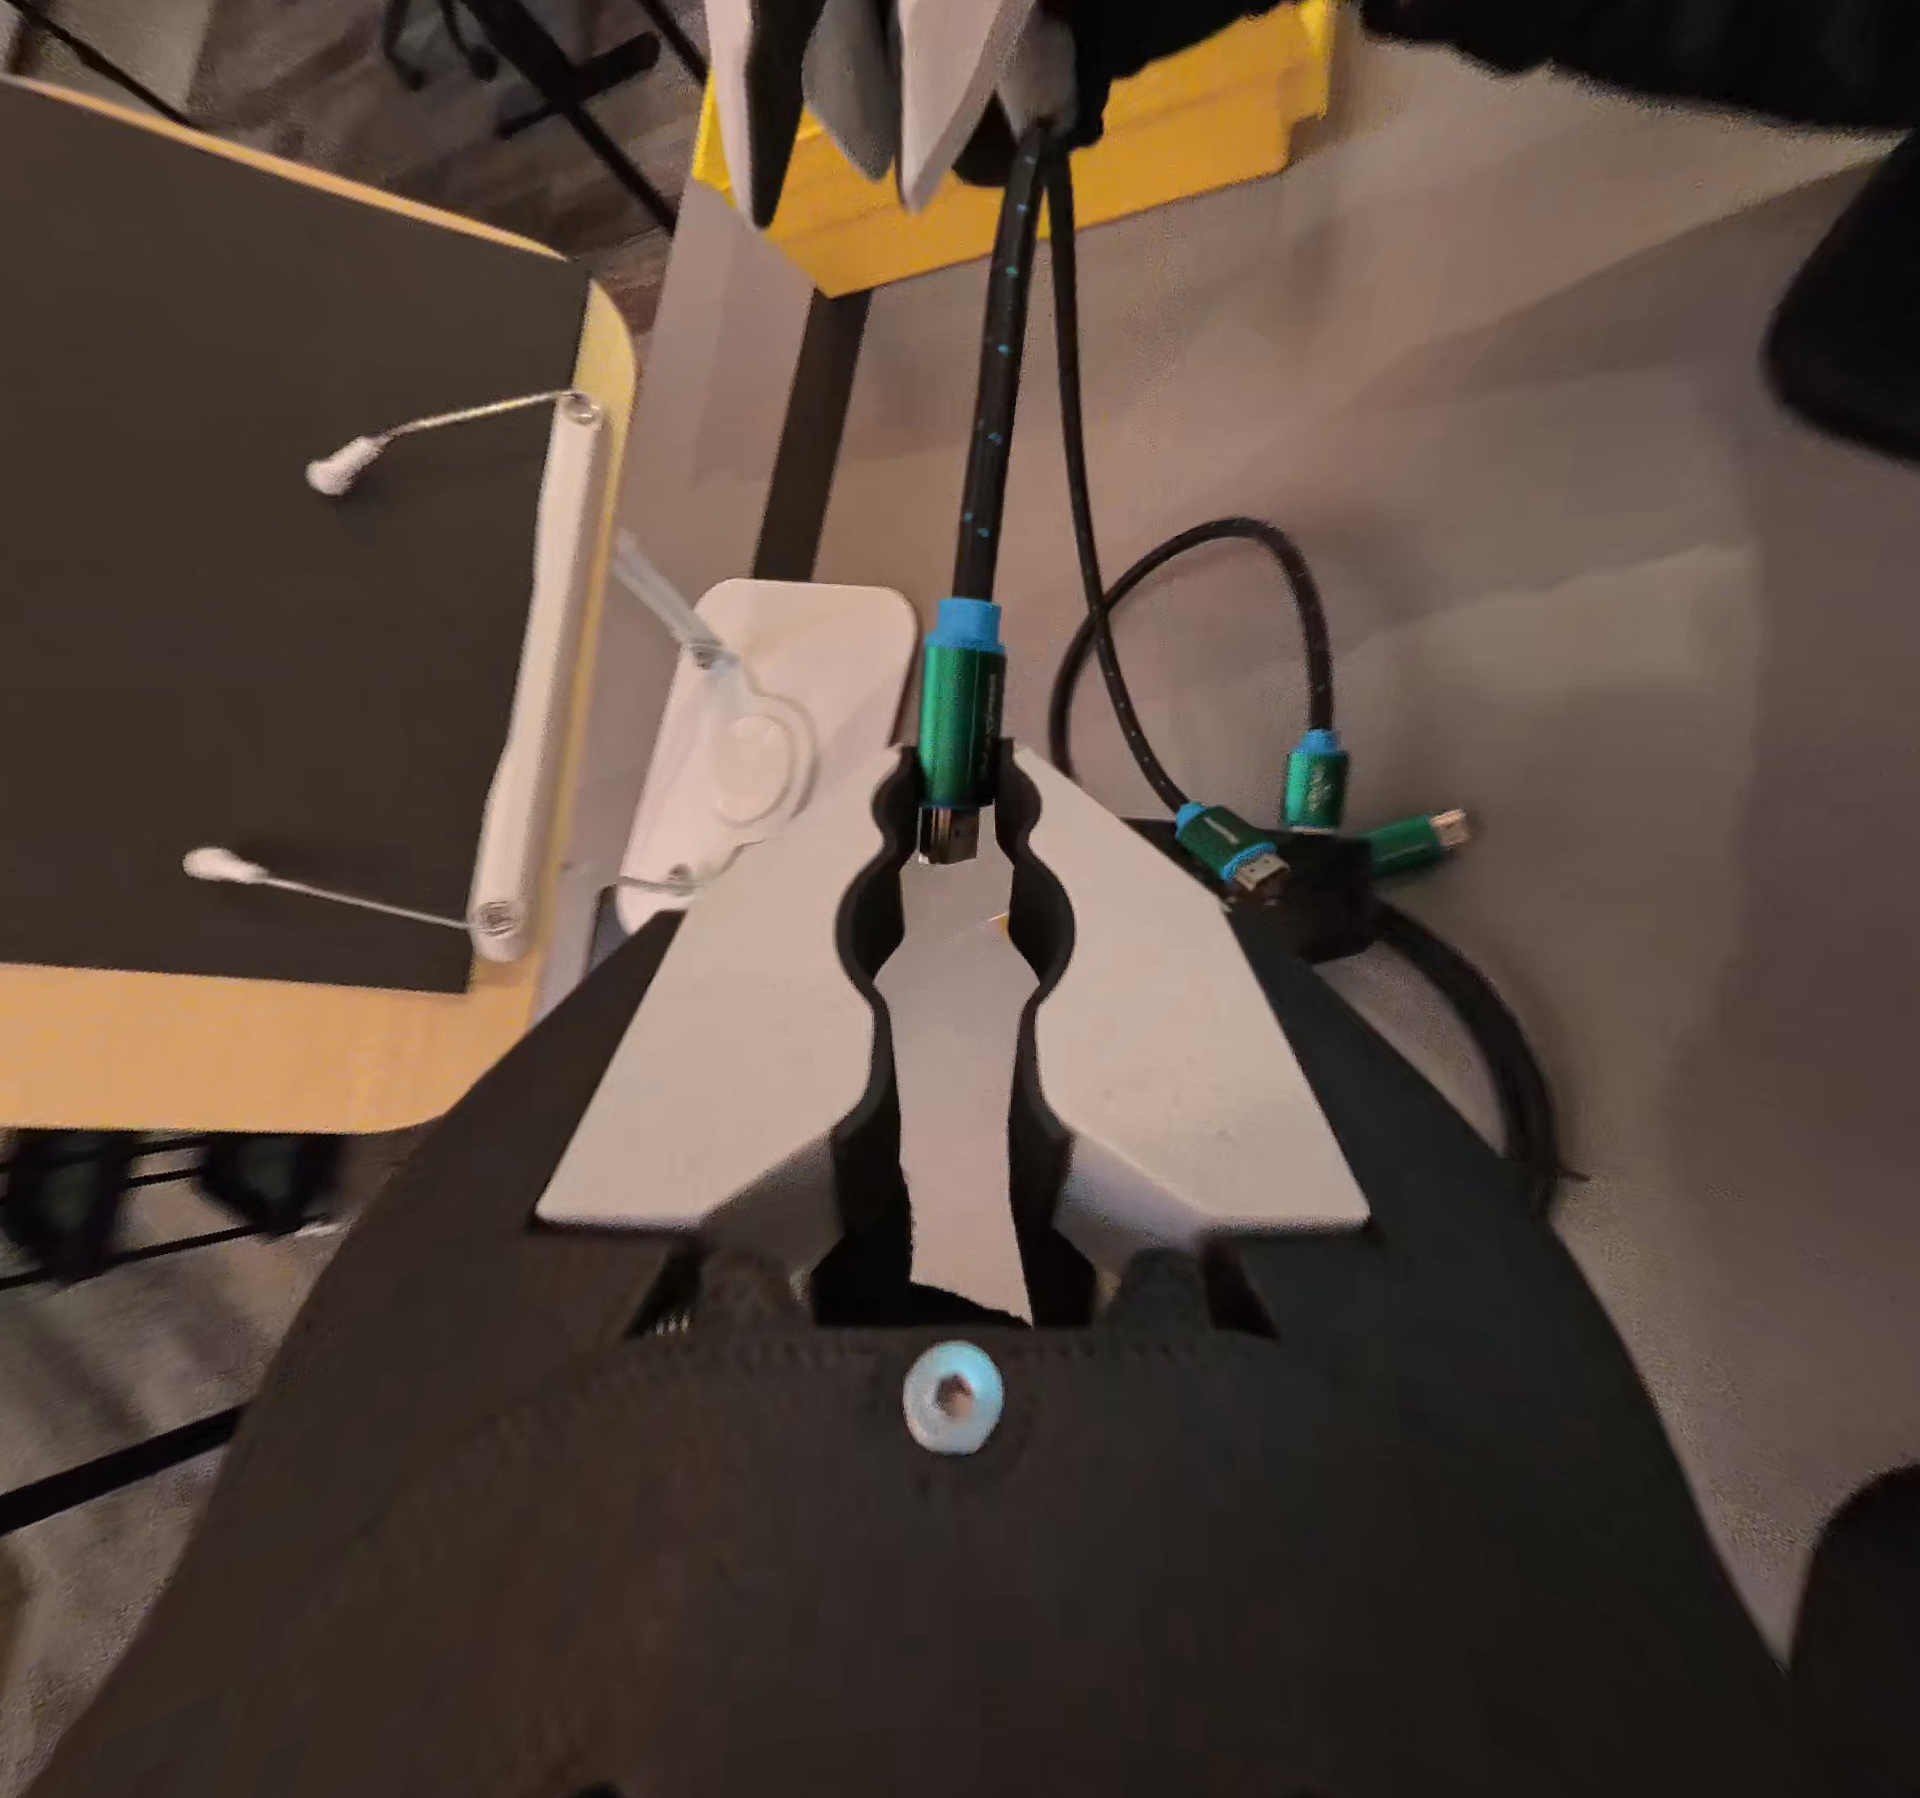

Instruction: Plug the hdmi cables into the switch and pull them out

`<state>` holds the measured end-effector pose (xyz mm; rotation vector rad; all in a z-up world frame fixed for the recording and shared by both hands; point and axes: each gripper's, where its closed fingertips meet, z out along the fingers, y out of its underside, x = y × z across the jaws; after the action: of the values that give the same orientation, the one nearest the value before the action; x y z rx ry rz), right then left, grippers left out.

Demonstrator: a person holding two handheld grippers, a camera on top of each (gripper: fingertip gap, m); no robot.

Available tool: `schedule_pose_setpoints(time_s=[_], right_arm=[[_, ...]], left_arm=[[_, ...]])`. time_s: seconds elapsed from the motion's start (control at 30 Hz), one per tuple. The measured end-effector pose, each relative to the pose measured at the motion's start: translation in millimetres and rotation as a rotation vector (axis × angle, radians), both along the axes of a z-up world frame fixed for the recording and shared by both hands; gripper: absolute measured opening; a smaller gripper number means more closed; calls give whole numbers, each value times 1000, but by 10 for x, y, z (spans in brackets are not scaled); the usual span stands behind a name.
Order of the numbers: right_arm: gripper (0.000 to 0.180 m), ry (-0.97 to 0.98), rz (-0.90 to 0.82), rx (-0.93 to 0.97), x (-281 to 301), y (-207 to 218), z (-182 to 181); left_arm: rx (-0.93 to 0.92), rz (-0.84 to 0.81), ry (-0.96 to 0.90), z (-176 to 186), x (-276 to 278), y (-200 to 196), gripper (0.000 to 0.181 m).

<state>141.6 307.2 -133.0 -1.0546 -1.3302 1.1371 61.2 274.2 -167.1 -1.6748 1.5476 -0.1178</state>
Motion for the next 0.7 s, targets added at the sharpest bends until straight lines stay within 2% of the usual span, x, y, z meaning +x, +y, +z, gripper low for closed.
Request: schedule_pose_setpoints(time_s=[0.17,0.3,0.43,0.57,0.63,0.7], right_arm=[[36,-5,33,64,53,-167,108],[39,-142,8,109,16,-162,-108],[34,-253,-39,206,-118,-164,-242],[21,-288,6,219,-241,-270,-306],[5,-292,16,221,-255,-266,-345],[4,-294,18,216,-260,-249,-368]], left_arm=[[126,11,95,163,-18,29,12],[153,-4,118,237,9,19,12],[196,-7,185,212,44,41,12],[316,-1,298,183,75,86,11],[380,11,352,163,76,111,11],[436,24,381,159,68,142,11]])
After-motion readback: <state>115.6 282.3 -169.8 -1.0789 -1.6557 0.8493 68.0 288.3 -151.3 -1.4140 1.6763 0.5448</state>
